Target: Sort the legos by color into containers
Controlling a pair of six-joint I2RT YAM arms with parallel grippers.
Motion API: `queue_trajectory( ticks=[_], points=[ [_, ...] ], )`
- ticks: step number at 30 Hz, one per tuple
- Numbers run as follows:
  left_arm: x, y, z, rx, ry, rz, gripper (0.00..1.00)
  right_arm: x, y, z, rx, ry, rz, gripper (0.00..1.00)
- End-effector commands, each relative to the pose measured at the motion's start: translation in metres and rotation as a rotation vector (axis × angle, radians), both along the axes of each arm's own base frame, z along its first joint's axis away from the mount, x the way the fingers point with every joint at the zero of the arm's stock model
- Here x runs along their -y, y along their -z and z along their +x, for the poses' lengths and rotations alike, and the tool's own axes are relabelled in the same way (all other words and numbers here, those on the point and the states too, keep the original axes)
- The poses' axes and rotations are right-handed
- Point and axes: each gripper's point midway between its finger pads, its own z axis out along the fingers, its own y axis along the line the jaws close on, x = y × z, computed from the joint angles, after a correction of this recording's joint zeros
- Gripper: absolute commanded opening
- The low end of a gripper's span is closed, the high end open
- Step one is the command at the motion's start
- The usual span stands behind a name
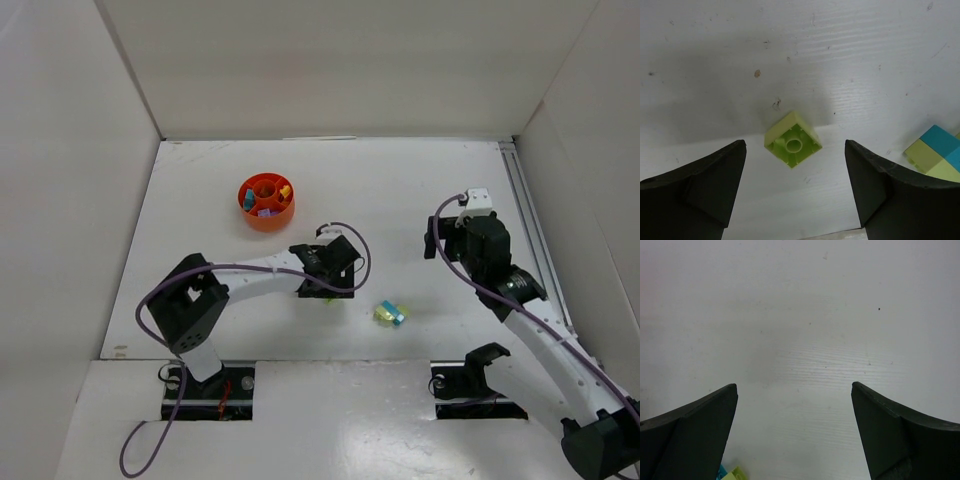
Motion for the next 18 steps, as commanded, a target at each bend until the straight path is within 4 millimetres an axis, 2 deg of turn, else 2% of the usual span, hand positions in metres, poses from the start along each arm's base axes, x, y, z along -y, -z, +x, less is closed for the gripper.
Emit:
queue_trajectory(
  ticks=[1, 3, 8, 13, 18],
  points=[
    [0.005, -0.001, 0.004, 0.001, -0.035, 0.017, 0.76, 0.014, 0.004, -0.007, -0.021, 0.057, -0.017, 1.00],
    [0.009, 0.001, 0.006, 0.001, -0.043, 0.011, 0.74, 0.017, 0.004, -0.009, -0.024, 0.062, -0.030, 1.00],
    [0.002, 0.011, 0.008, 0.001, -0.062, 0.056, 0.66, 0.020, 0.008, -0.011, -0.042, 0.071, -0.038, 1.00],
    [0.006, 0.017, 0.004, -0.012, -0.049, 0.060, 0.44, 0.024, 0.007, -0.013, -0.043, 0.080, -0.038, 1.00],
    [0.008, 0.015, 0.006, -0.005, -0.041, 0.056, 0.29, 0.026, 0.009, -0.014, -0.050, 0.088, -0.045, 1.00]
  ],
)
